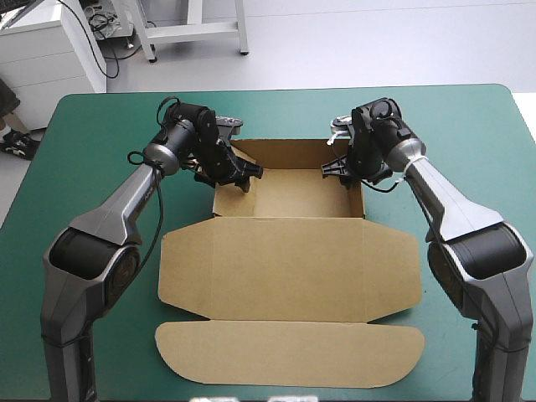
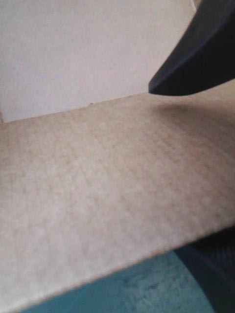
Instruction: Fold the box
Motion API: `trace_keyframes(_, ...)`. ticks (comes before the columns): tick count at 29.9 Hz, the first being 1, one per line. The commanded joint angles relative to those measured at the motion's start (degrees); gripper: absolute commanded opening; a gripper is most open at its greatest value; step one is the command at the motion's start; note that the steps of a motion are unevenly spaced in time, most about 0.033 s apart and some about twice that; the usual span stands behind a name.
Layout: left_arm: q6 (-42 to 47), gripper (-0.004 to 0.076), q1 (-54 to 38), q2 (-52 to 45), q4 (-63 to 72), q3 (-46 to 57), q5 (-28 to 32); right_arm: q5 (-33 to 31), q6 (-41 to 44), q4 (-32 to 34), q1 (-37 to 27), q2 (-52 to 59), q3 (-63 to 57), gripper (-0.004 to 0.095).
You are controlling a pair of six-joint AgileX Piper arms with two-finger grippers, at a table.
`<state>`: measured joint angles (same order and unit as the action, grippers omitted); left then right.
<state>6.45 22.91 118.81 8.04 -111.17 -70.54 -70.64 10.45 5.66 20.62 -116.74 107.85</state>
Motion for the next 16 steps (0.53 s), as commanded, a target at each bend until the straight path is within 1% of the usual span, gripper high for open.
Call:
trace_keyframes(1, 0.10, 0.0495, 0.09, -3.33, -1.30, -1.79, -1.49, -1.21, 1.61, 1.70, 0.08, 4.11, 1.47, 0.0545)
trace_keyframes(5, 0.10, 0.0495, 0.09, -3.33, -4.40, -2.49, -3.48, -1.21, 1.59, 1.70, 0.08, 4.35, 1.85, 0.0545)
trace_keyframes(7, 0.10, 0.0495, 0.09, -3.61, -5.32, -3.76, -3.48, -1.21, 1.59, 1.70, 0.08, 4.57, 3.24, 0.0545)
trace_keyframes(9, 0.10, 0.0495, 0.09, -4.48, -5.32, -5.53, -3.48, -1.21, 1.88, 0.23, 0.08, 4.97, 5.43, 0.0545)
trace_keyframes(12, 0.10, 0.0495, 0.09, -5.56, -5.32, -11.04, -3.48, -1.21, 1.88, -2.90, 0.08, 5.46, 10.46, 0.0543)
trace_keyframes(16, -0.28, 0.0495, 0.09, -8.42, -6.76, -18.42, -3.48, -1.21, 1.78, -3.35, 0.08, 6.97, 15.23, 0.0543)
